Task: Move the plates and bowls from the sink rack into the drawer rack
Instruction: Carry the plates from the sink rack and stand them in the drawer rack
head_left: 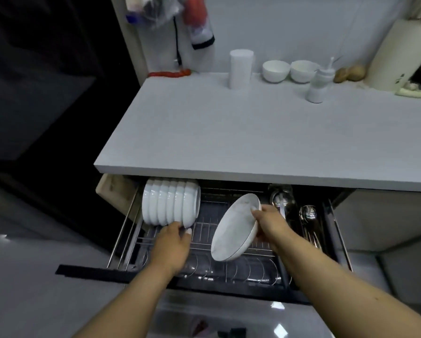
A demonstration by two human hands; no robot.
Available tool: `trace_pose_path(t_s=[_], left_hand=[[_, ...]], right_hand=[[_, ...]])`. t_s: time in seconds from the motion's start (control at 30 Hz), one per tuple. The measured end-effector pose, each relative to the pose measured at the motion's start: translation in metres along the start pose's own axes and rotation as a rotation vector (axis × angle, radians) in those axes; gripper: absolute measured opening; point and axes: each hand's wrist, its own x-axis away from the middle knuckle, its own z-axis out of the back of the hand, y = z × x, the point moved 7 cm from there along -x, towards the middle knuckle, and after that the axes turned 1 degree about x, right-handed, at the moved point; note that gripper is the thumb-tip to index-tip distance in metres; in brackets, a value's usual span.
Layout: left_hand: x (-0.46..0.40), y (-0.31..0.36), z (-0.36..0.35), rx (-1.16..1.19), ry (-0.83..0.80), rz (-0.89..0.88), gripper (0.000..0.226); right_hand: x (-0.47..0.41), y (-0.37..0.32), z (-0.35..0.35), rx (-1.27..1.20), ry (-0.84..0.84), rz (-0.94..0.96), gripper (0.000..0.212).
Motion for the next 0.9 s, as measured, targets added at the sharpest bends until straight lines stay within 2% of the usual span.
trace_pose_path(t_s=[0.1, 0.27, 0.5, 0.9], left_hand=[[-0.009, -0.028, 0.006, -0.176, -0.054, -0.047, 0.049], [-0.017, -0.054, 0.012, -0.341, -0.048, -0.099, 0.060], [-0.010, -0.070, 0.008, -0.360, -0.049, -0.088, 0.060], [-0.012, -0.069, 0.006, -0.322, -0.086, -0.126, 0.065]], right_hand=[[-0.027, 0.003, -0.036, 0.038, -0.015, -0.037, 0.026], [-0.065, -0.002, -0.076, 0.139, 0.007, -0.044, 0.038], [-0.104, -0.009, -0.109, 0.234, 0.067, -0.048, 0.056], [-0.141, -0.019, -0.140, 0.496, 0.106, 0.010, 0.061]])
